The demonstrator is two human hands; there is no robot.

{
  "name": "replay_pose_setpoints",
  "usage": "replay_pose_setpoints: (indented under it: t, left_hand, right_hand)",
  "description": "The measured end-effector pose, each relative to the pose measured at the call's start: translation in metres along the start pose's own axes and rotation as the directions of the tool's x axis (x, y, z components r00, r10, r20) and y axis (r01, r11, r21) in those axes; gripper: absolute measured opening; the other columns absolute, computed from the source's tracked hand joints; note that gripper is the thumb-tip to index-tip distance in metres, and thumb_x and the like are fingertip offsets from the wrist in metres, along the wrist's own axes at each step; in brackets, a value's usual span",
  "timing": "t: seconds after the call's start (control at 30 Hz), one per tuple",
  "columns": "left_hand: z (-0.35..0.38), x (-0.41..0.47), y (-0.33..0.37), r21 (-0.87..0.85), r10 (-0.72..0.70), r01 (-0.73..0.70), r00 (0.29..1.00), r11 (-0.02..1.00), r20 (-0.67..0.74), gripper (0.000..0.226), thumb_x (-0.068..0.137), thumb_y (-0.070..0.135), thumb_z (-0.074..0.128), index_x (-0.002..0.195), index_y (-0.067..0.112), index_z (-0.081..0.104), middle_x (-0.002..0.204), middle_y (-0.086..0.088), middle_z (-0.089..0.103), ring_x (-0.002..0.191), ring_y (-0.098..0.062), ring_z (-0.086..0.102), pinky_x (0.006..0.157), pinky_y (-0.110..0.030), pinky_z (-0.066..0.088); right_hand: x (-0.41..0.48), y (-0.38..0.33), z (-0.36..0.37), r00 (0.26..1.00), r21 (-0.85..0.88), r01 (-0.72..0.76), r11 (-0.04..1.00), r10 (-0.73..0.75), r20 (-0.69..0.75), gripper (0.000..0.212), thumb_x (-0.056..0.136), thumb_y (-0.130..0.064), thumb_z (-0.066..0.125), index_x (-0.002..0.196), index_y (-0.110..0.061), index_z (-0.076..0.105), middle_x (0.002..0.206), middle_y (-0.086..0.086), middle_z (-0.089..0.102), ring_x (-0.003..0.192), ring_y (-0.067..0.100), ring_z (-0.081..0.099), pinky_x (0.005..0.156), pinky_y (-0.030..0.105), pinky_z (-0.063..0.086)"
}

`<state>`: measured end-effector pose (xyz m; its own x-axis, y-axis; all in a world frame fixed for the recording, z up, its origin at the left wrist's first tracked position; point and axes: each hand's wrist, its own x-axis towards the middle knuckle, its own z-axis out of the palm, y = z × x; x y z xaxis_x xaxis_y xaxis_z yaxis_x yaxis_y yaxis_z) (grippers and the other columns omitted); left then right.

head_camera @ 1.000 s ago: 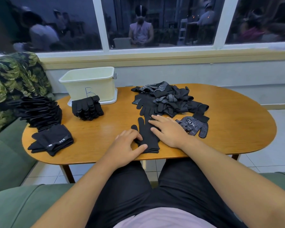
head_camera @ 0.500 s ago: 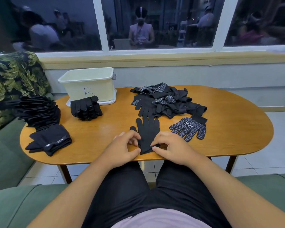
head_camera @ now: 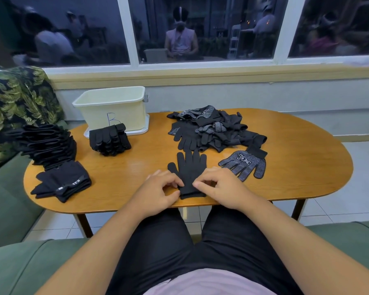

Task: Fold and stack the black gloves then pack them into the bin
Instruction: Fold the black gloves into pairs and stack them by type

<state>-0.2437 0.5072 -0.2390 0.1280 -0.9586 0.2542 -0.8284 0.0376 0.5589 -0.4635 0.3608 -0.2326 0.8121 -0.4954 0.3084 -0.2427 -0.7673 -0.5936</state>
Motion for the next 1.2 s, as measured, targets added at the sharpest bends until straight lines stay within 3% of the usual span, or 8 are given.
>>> replay_pose_setpoints:
  t: [0.1, 0.27, 0.43, 0.57, 0.7, 0.87, 1.03, 1.2]
  left_hand:
    - [0.000, 0.001, -0.001, -0.028, 0.000, 0.000, 1.000, 1.000, -0.006, 0.012, 0.101, 0.033, 0.064, 0.105, 0.041, 0.073, 0.101, 0.026, 0.061, 0.105, -0.001, 0.051, 0.089, -0.030, 0.038]
    - [0.004, 0.002, 0.000, -0.020, -0.010, 0.009, 1.000, 1.000, -0.028, 0.017, 0.092, 0.059, 0.070, 0.096, 0.042, 0.071, 0.101, 0.021, 0.061, 0.105, -0.006, 0.054, 0.091, -0.035, 0.045]
    - [0.004, 0.004, -0.001, -0.033, 0.004, -0.005, 1.000, 0.999, -0.031, 0.018, 0.088, 0.059, 0.072, 0.091, 0.041, 0.070, 0.103, 0.020, 0.061, 0.103, -0.008, 0.055, 0.094, -0.040, 0.047]
    - [0.004, 0.003, -0.002, -0.054, -0.024, 0.022, 0.999, 0.998, -0.030, 0.017, 0.088, 0.058, 0.072, 0.093, 0.042, 0.069, 0.100, 0.022, 0.061, 0.106, -0.005, 0.055, 0.095, -0.038, 0.048]
    - [0.003, 0.001, -0.002, -0.087, -0.051, 0.044, 0.996, 0.995, -0.080, 0.009, 0.097, 0.041, 0.070, 0.105, 0.041, 0.066, 0.106, 0.022, 0.060, 0.114, -0.005, 0.054, 0.097, -0.032, 0.048]
    - [0.004, 0.003, 0.002, 0.044, 0.010, -0.008, 0.999, 0.999, -0.046, 0.023, 0.102, 0.049, 0.062, 0.123, 0.041, 0.064, 0.125, 0.029, 0.057, 0.127, 0.000, 0.047, 0.110, -0.035, 0.041]
    - [0.007, 0.005, 0.000, 0.113, -0.017, 0.021, 0.999, 0.993, -0.042, 0.030, 0.096, 0.063, 0.058, 0.117, 0.042, 0.062, 0.121, 0.029, 0.056, 0.123, 0.000, 0.048, 0.111, -0.042, 0.042]
    - [0.008, 0.005, 0.001, 0.163, -0.012, 0.017, 0.999, 0.986, -0.032, 0.035, 0.097, 0.062, 0.055, 0.126, 0.042, 0.060, 0.127, 0.030, 0.053, 0.125, -0.001, 0.045, 0.112, -0.041, 0.040]
  right_hand:
    - [0.020, 0.005, -0.004, 0.998, -0.053, 0.041, 0.998, -0.044, -0.039, 0.021, 0.104, -0.043, 0.062, 0.111, -0.034, 0.080, 0.104, -0.019, 0.068, 0.106, 0.004, 0.058, 0.092, 0.035, 0.050]
    - [0.051, 0.018, 0.000, 0.934, -0.252, 0.135, 0.958, -0.039, 0.355, 0.053, 0.110, -0.058, 0.045, 0.160, -0.042, 0.044, 0.171, -0.017, 0.031, 0.158, 0.008, 0.022, 0.122, 0.028, 0.021]
    - [0.062, 0.031, -0.004, 0.891, -0.405, 0.131, 0.905, 0.071, 0.448, 0.071, 0.108, -0.073, 0.025, 0.170, -0.043, 0.011, 0.179, -0.012, -0.004, 0.164, 0.010, -0.009, 0.134, 0.041, -0.001]
    - [0.051, 0.031, -0.002, 0.974, -0.342, 0.087, 0.936, -0.008, 0.226, 0.060, 0.111, -0.060, 0.036, 0.167, -0.039, 0.029, 0.177, -0.011, 0.019, 0.163, 0.010, 0.013, 0.131, 0.035, 0.015]
    - [0.037, 0.036, -0.005, 0.999, -0.250, 0.027, 0.968, -0.033, -0.021, 0.035, 0.106, -0.042, 0.059, 0.139, -0.032, 0.065, 0.143, -0.013, 0.060, 0.136, 0.009, 0.048, 0.114, 0.038, 0.044]
    - [0.030, 0.034, -0.003, 0.998, -0.218, -0.005, 0.976, -0.007, -0.055, 0.019, 0.097, -0.050, 0.067, 0.108, -0.037, 0.077, 0.109, -0.022, 0.065, 0.108, 0.004, 0.056, 0.096, 0.038, 0.052]
    - [0.026, 0.033, -0.007, 0.998, -0.157, -0.046, 0.987, 0.039, -0.051, 0.014, 0.093, -0.041, 0.070, 0.105, -0.041, 0.076, 0.114, -0.024, 0.066, 0.113, 0.004, 0.057, 0.099, 0.040, 0.053]
    - [0.014, 0.025, -0.006, 0.994, -0.204, 0.103, 0.973, -0.096, 0.045, 0.031, 0.095, -0.016, 0.060, 0.113, -0.031, 0.080, 0.121, -0.019, 0.069, 0.120, 0.006, 0.057, 0.106, 0.034, 0.047]
